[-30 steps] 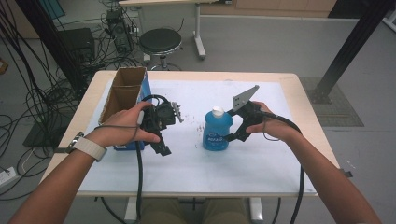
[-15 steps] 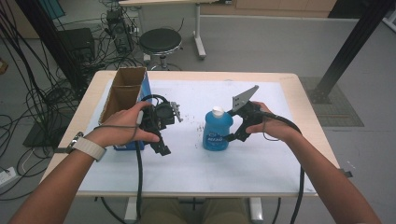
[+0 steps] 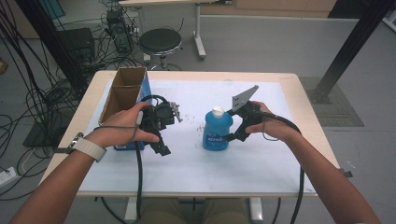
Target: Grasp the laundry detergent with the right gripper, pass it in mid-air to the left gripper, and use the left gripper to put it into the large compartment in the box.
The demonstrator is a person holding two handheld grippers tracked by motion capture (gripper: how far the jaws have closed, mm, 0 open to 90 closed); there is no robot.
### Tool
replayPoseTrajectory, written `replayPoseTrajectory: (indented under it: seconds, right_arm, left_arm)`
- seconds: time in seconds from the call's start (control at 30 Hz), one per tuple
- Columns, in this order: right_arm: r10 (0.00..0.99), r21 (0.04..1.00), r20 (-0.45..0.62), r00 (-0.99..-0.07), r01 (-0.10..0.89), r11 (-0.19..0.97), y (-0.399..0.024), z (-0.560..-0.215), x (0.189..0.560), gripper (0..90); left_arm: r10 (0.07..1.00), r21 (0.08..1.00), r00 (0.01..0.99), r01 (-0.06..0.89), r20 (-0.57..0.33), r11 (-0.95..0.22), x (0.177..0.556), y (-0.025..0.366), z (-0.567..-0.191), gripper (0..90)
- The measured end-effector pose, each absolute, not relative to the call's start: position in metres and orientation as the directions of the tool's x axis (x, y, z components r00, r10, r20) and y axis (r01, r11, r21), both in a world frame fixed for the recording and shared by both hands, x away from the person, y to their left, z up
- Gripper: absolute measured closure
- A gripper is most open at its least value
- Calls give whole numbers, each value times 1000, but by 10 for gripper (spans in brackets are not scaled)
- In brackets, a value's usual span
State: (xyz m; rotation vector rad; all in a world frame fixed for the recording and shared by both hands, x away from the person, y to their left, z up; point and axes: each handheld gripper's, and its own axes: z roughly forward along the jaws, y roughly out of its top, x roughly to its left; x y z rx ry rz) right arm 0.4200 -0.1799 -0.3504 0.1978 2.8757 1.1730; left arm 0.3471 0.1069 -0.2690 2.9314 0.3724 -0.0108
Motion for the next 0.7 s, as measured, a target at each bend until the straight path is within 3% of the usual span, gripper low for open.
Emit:
replayPoseTrajectory:
  seconds: [0.7]
  right_arm:
    - [127, 702, 18, -992, 103, 705, -178, -352, 419, 39]
  left_arm:
    - [251, 190, 967, 252, -32, -949, 347, 108, -271, 104]
